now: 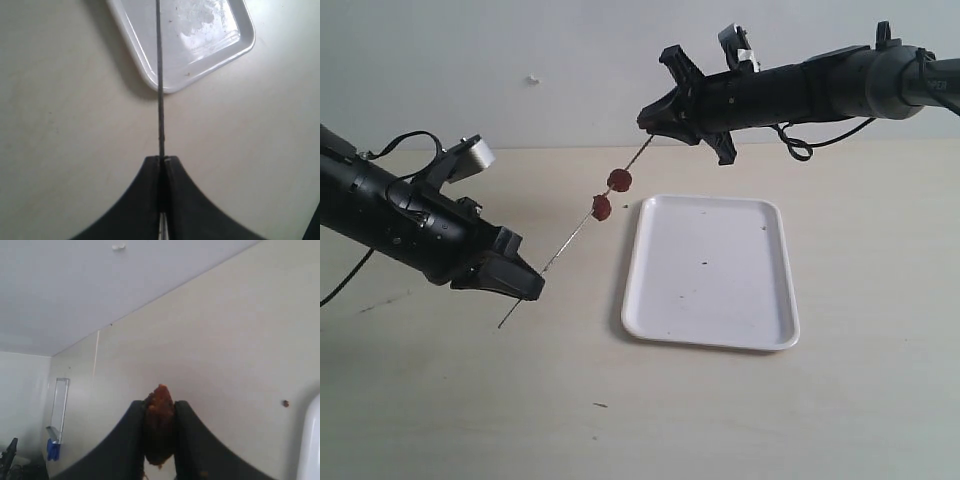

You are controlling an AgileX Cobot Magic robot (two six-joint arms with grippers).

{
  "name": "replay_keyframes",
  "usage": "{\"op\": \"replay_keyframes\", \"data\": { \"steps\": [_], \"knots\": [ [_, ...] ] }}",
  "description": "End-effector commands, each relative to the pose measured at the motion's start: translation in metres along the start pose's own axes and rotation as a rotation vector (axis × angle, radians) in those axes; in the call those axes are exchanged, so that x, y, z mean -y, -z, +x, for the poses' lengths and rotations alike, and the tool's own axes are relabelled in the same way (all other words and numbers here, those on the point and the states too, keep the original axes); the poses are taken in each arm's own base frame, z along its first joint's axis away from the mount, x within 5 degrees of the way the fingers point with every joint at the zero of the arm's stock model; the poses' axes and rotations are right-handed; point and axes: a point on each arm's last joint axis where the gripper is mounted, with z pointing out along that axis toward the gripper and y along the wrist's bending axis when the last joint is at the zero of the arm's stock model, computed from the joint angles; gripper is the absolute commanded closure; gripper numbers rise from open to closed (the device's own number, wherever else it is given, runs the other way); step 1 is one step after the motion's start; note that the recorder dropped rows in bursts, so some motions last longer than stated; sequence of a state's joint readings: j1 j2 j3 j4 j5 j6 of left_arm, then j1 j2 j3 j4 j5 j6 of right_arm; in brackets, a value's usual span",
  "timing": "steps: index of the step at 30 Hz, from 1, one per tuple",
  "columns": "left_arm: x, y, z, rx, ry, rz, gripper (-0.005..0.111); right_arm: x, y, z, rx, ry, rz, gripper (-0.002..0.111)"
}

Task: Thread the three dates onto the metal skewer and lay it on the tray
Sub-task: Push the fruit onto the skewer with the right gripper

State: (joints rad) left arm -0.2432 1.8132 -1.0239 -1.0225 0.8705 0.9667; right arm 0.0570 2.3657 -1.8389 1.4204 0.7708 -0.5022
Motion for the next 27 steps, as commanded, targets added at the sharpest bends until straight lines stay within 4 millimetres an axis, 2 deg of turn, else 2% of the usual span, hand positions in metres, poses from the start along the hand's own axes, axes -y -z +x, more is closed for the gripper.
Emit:
{"op": "replay_keyframes", "data": {
  "steps": [1,12,27],
  "knots": [
    [0.0005,-0.0007,-0.0015,0.019,0.010,-0.013,0.107,-0.0033,0.0013,0.0005,0.003,0.011,-0.009,0.091],
    [-0.0010,-0.0006,-0.0027,0.032,0.012,-0.029,0.107,0.0038,-0.0021,0.0014,0.001,0.025,0.004,0.091],
    [-0.0013,-0.0006,-0.0041,0.047,0.018,-0.032,0.107,0.0019,-0.0021,0.0030,-0.016,0.022,-0.017,0.091]
  ]
}}
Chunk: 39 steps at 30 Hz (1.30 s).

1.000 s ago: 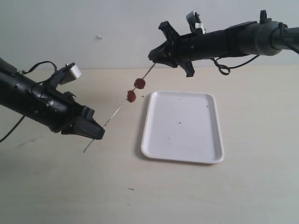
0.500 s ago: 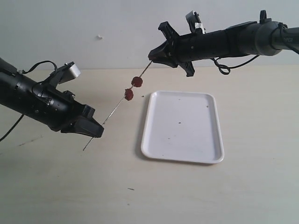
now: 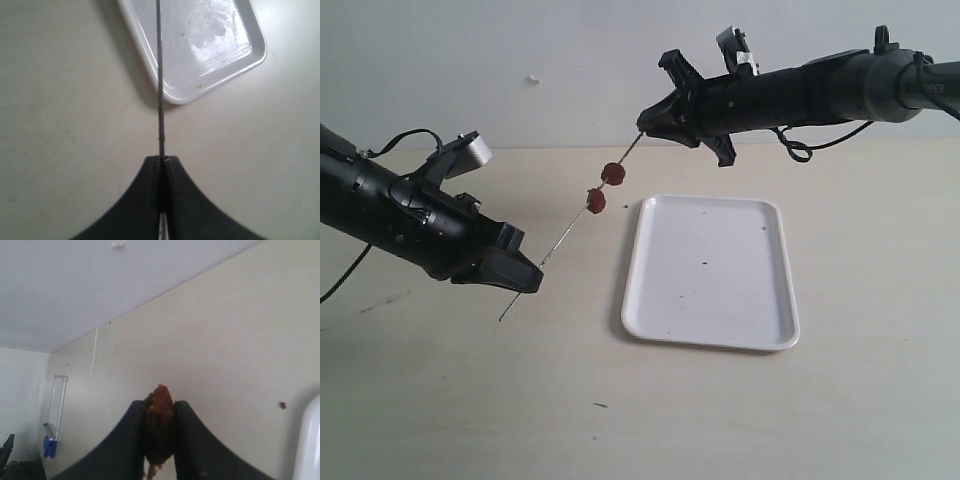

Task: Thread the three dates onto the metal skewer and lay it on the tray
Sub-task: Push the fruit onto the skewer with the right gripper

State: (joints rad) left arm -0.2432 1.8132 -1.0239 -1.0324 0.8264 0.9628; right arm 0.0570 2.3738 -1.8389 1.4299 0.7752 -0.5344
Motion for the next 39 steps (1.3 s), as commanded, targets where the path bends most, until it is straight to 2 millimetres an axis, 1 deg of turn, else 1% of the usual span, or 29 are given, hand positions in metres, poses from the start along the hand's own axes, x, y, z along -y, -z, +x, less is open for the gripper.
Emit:
{"op": "replay_keyframes", "data": {
  "steps": [1,6,11,18,22,24,26,29,32,39],
  "knots": [
    [0.002,-0.001,-0.001,0.016,0.008,0.000,0.107,-0.001,0.000,0.002,-0.011,0.002,-0.013,0.091],
    [0.000,-0.001,-0.003,0.033,0.012,-0.016,0.107,-0.002,0.000,0.002,-0.014,-0.003,-0.021,0.091],
    [-0.002,0.000,-0.005,0.063,0.025,-0.038,0.107,-0.008,0.000,0.004,-0.031,0.017,-0.086,0.091],
    [-0.003,0.000,-0.009,0.097,0.041,-0.053,0.107,-0.008,0.000,0.005,-0.041,0.034,-0.094,0.091],
    [-0.005,0.000,-0.011,0.119,0.048,-0.068,0.107,-0.012,-0.004,0.010,-0.058,0.052,-0.098,0.097],
    [-0.004,0.001,-0.012,0.136,0.051,-0.060,0.107,-0.015,-0.009,0.015,-0.065,0.075,-0.102,0.103],
    [-0.003,0.000,-0.014,0.155,0.049,-0.047,0.107,-0.020,-0.015,0.020,-0.068,0.087,-0.098,0.105],
    [0.000,0.000,-0.016,0.178,0.043,-0.032,0.107,-0.024,-0.021,0.027,-0.077,0.108,-0.099,0.105],
    [0.000,0.000,-0.018,0.201,0.048,-0.029,0.107,-0.025,-0.023,0.029,-0.081,0.114,-0.101,0.105],
    [-0.002,0.002,-0.024,0.269,0.067,-0.046,0.107,-0.026,-0.023,0.030,-0.092,0.115,-0.108,0.100]
  ]
}}
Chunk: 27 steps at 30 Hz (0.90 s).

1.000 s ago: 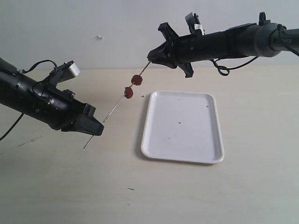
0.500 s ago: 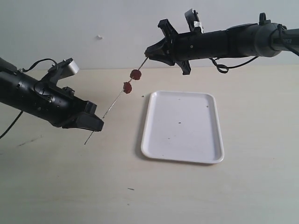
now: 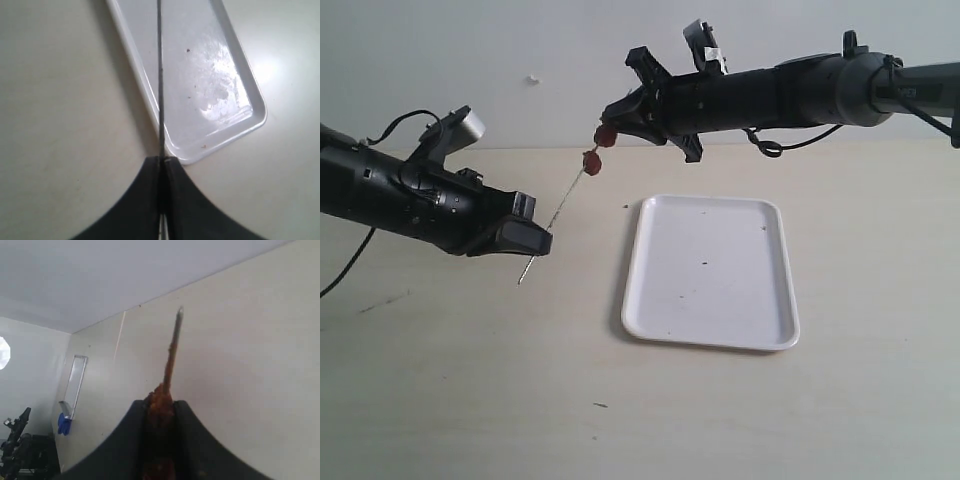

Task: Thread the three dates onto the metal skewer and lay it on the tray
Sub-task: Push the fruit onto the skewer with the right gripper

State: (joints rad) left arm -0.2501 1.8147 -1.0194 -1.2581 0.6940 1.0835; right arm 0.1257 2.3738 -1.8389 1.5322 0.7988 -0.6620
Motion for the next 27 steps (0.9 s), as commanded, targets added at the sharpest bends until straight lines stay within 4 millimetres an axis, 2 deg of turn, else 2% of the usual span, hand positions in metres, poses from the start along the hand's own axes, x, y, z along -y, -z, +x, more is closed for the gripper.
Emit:
{"op": "replay_keyframes", "data": {
  "steps": [1,8,11,18,27],
  "knots": [
    [0.000,0.001,-0.008,0.079,0.023,-0.017,0.107,-0.003,-0.002,0.008,-0.057,0.032,-0.018,0.100],
    [0.001,0.001,-0.007,0.068,0.003,-0.010,0.107,-0.002,-0.002,0.007,-0.048,0.044,-0.012,0.097],
    [0.001,0.001,-0.007,0.066,-0.005,-0.007,0.107,0.000,0.001,0.004,-0.035,0.062,-0.009,0.090],
    [0.001,0.001,-0.007,0.069,-0.007,-0.014,0.107,0.004,0.007,-0.001,-0.033,0.060,-0.007,0.065],
    [0.002,0.001,-0.006,0.052,-0.020,-0.002,0.107,0.006,0.010,-0.003,-0.030,0.058,-0.008,0.050]
  ]
}}
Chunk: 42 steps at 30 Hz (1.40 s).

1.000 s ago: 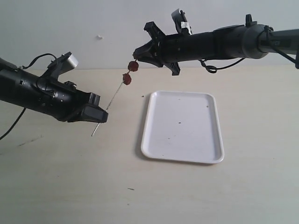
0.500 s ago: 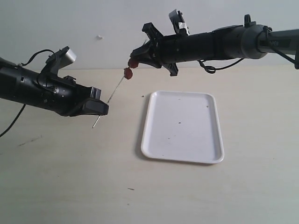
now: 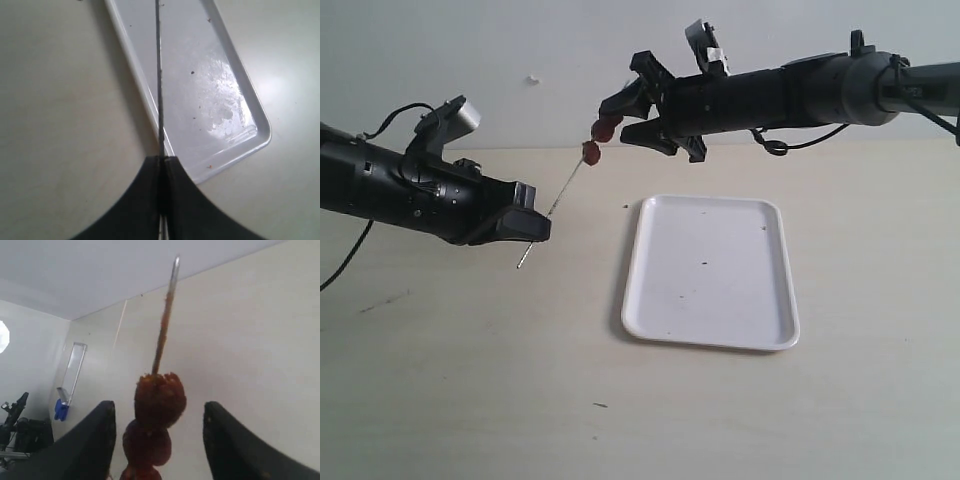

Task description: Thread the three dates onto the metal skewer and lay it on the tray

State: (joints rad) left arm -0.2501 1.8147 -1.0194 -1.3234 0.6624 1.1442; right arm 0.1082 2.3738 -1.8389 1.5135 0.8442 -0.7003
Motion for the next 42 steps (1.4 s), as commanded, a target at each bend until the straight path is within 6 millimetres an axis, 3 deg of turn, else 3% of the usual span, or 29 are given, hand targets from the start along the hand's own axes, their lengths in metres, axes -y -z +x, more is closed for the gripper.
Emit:
{"op": "replay_keyframes", "data": {
  "steps": [1,7,13,16,19,21,33,39,42],
  "knots": [
    [0.003,0.001,-0.001,-0.003,-0.012,0.015,0.107,0.004,0.006,-0.003,0.000,0.011,0.004,0.048],
    [0.008,0.001,0.002,-0.032,-0.019,0.067,0.107,0.010,0.030,-0.014,-0.017,0.008,-0.027,0.044],
    [0.024,-0.010,0.015,-0.080,0.018,0.112,0.107,0.013,0.087,-0.037,-0.039,0.059,0.033,0.048],
    [0.033,-0.021,0.021,-0.088,0.056,0.138,0.107,0.014,0.118,-0.045,-0.064,0.122,0.122,0.066],
    [0.039,-0.035,0.028,-0.100,0.106,0.170,0.107,0.007,0.137,-0.043,-0.137,0.207,0.196,0.098],
    [0.043,-0.044,0.031,-0.100,0.143,0.184,0.107,0.000,0.143,-0.042,-0.166,0.257,0.238,0.108],
    [0.065,-0.093,0.043,-0.086,0.178,0.125,0.107,-0.089,0.145,-0.023,-0.214,0.452,0.230,0.108],
    [0.070,-0.120,0.046,-0.102,0.198,0.109,0.106,-0.109,0.163,-0.020,-0.214,0.459,0.330,0.108],
    [0.071,-0.126,0.048,-0.113,0.209,0.115,0.099,-0.115,0.172,-0.018,-0.222,0.481,0.391,0.108]
  ]
}}
